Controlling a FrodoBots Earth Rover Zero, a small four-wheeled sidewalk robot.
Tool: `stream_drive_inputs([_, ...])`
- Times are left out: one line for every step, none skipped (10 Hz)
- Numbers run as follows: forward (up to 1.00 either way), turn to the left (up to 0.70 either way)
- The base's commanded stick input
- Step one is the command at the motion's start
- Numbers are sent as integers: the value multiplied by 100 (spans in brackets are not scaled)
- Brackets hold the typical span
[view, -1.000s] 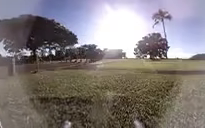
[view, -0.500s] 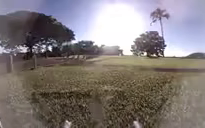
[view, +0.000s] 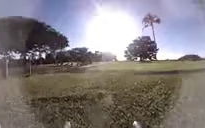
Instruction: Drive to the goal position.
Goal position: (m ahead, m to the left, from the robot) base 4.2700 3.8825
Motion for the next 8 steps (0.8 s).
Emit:
stream_drive_inputs([45, -27])
stream_drive_inputs([45, -27])
stream_drive_inputs([45, -27])
stream_drive_inputs([45, -27])
stream_drive_inputs([45, -27])
stream_drive_inputs([45, -27])
stream_drive_inputs([45, -27])
stream_drive_inputs([45, -27])
